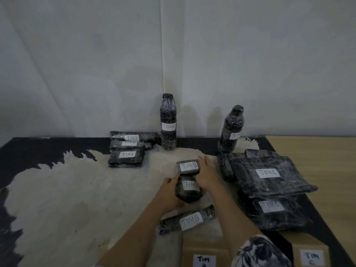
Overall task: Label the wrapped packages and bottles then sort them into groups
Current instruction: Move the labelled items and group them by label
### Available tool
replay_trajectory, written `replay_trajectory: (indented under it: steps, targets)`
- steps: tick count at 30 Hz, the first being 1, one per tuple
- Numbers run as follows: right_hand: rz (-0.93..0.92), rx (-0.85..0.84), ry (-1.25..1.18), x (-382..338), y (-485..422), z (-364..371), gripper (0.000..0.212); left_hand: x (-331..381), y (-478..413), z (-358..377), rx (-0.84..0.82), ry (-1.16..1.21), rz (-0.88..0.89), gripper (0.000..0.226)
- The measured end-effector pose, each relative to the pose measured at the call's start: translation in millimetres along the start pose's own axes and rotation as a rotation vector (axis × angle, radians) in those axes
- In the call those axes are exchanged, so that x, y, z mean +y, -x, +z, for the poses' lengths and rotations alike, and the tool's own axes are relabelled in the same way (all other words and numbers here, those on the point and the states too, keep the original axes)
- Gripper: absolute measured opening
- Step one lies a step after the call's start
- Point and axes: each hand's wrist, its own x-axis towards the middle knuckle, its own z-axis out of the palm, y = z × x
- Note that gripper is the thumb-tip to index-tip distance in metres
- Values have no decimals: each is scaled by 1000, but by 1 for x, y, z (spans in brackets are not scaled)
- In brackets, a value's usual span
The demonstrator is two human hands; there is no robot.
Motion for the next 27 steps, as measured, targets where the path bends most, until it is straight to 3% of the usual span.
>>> replay_trajectory:
  steps: [5,10,16,19,22,27]
  targets:
    - [-78,-134,222,0,-15,-7,72,1,-5,1,47,-33,29,86]
    - [-99,-238,167,2,-20,-11,76,0,-13,0,111,-35,-2,72]
    - [-61,-192,73,6,-20,-7,80,3,-17,8,157,-16,-283,25]
    - [-58,-282,88,8,-14,-10,96,2,-19,13,125,-19,-315,23]
    - [-56,-370,158,9,-6,-12,121,-1,-22,19,169,73,-309,35]
    - [-45,-270,130,9,-1,-6,123,-5,-24,25,189,-62,-249,40]
